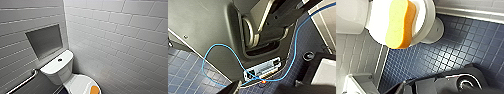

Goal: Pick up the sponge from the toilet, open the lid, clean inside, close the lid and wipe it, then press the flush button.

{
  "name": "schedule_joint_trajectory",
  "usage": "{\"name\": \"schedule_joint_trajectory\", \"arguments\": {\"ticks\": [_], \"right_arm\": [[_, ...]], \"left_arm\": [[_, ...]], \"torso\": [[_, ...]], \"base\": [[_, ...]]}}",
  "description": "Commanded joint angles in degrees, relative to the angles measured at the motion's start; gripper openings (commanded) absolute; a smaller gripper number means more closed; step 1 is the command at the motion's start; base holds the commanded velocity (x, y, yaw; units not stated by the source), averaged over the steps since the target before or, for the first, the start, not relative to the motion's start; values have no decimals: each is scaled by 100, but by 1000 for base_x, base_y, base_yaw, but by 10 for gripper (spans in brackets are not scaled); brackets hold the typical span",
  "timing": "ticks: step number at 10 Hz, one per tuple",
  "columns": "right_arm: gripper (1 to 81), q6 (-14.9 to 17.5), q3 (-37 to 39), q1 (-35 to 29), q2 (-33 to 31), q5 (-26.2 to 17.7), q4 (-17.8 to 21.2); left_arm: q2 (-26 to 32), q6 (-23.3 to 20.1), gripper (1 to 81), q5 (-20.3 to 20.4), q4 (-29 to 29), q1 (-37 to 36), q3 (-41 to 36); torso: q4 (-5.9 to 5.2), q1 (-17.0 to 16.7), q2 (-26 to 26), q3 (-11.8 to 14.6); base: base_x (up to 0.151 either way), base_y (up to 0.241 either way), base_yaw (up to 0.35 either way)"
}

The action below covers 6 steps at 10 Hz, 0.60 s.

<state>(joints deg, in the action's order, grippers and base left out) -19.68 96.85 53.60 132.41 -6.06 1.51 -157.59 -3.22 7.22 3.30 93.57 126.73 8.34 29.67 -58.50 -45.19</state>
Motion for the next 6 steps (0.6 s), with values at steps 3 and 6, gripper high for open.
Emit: {"name": "schedule_joint_trajectory", "arguments": {"ticks": [3, 6], "right_arm": [[811, -124, 96, -758, 288, -255, 104], [811, -168, 175, -819, 306, -255, 113]], "left_arm": [[51, -39, 811, -440, -14, 78, -298], [69, -39, 811, -440, -32, 78, -298]], "torso": [[0, 614, -960, -9], [0, 953, -1521, -613]], "base": [[0, 0, 0], [0, 0, 0]]}}
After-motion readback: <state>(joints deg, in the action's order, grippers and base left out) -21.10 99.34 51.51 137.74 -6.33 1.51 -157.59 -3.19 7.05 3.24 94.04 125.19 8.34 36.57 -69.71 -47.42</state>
